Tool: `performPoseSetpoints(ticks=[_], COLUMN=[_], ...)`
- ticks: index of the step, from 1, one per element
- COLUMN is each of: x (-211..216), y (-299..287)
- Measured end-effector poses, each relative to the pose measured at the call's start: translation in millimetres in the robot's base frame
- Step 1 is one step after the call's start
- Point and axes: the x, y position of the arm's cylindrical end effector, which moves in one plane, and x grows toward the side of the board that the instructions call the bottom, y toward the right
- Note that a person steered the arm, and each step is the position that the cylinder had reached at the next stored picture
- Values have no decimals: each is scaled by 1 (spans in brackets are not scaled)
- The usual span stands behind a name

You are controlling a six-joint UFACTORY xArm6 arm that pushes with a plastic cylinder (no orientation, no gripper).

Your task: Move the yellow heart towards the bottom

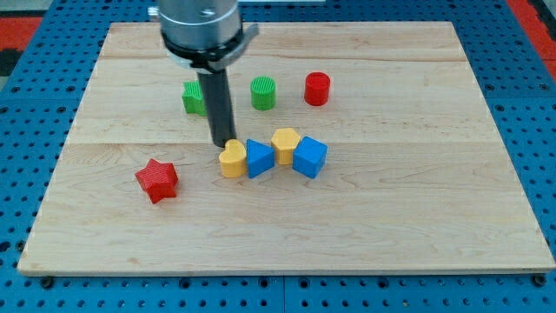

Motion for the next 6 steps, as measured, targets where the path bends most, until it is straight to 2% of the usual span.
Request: performPoseSetpoints(ticks=[1,3,6], x=[1,37,48], y=[2,3,3])
